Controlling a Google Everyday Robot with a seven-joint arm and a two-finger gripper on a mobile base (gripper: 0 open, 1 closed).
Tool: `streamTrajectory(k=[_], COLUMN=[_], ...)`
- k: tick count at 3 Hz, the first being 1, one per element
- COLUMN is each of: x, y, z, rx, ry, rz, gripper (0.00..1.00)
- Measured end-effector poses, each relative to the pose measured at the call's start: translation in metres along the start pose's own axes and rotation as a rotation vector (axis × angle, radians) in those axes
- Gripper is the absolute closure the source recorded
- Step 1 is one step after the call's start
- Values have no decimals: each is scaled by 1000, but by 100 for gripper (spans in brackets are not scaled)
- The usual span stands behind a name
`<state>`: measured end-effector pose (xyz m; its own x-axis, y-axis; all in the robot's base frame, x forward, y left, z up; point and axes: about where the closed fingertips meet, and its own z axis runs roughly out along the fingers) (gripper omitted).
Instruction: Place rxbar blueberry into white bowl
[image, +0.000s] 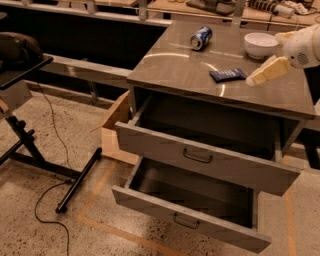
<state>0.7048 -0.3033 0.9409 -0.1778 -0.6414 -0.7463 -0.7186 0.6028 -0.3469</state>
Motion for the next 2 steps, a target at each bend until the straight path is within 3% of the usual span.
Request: streamTrajectory(k=[2], x=[13], y=[-32], z=[58], rx=[62], ry=[-83], rz=[118], gripper=[0])
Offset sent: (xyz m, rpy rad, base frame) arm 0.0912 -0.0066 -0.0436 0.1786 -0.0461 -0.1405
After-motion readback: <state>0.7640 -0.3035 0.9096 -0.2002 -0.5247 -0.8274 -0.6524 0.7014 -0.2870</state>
